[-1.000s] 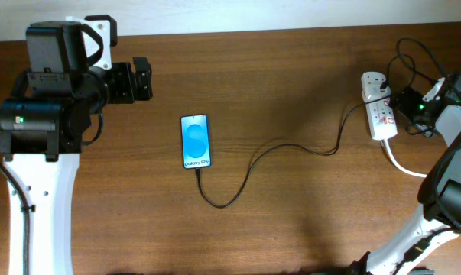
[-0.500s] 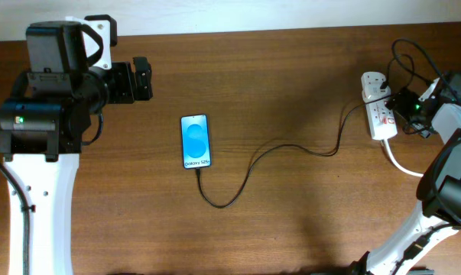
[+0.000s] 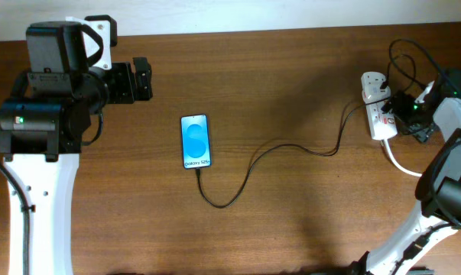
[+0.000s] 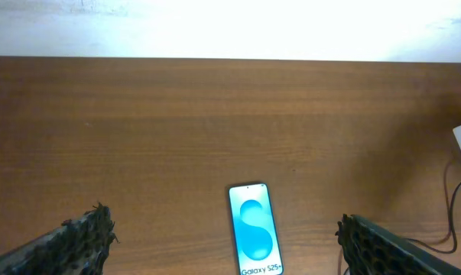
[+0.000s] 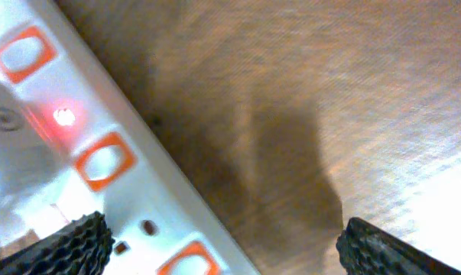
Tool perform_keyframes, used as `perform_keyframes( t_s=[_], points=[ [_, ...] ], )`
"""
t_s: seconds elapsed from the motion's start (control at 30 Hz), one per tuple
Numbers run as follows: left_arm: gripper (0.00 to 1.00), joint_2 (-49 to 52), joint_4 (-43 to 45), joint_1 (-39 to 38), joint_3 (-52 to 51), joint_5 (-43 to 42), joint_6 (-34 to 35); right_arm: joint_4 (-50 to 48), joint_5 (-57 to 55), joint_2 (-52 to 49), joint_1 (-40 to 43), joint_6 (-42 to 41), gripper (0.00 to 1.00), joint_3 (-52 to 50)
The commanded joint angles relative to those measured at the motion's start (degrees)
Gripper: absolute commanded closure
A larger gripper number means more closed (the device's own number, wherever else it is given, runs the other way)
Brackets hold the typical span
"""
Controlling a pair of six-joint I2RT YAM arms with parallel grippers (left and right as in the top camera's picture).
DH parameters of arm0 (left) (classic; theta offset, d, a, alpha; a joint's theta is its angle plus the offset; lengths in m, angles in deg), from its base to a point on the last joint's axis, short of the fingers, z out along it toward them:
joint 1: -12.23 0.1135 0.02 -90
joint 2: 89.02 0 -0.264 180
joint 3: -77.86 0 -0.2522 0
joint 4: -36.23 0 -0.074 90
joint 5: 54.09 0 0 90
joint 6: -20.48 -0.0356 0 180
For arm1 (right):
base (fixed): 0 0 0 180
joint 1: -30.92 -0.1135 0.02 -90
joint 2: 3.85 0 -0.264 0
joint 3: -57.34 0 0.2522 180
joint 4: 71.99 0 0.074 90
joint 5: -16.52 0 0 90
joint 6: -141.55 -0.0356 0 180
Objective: Plug charger to phone and switch on socket
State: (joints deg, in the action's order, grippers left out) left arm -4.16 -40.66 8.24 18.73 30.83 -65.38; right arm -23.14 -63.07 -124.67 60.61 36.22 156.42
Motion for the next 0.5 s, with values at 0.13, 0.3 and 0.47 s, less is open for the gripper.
perform_keyframes(
  t_s=[0.13,0.3,0.47],
  points=[
    [0.01,-0.3,0.0,0.2,0.7,0.4,-0.3,22.3,2.3,12.4,4.4,1.8,0.01,13.0],
    [0.01,-0.3,0.0,0.1,0.7,0.4,-0.3,30.6,11.0,29.6,-5.1,14.9,0.02,13.0],
    [0.01,-0.3,0.0,0.1,0.7,0.4,-0.3,36.6,10.8,42.1,-23.1,17.8,0.02,13.0]
  ],
)
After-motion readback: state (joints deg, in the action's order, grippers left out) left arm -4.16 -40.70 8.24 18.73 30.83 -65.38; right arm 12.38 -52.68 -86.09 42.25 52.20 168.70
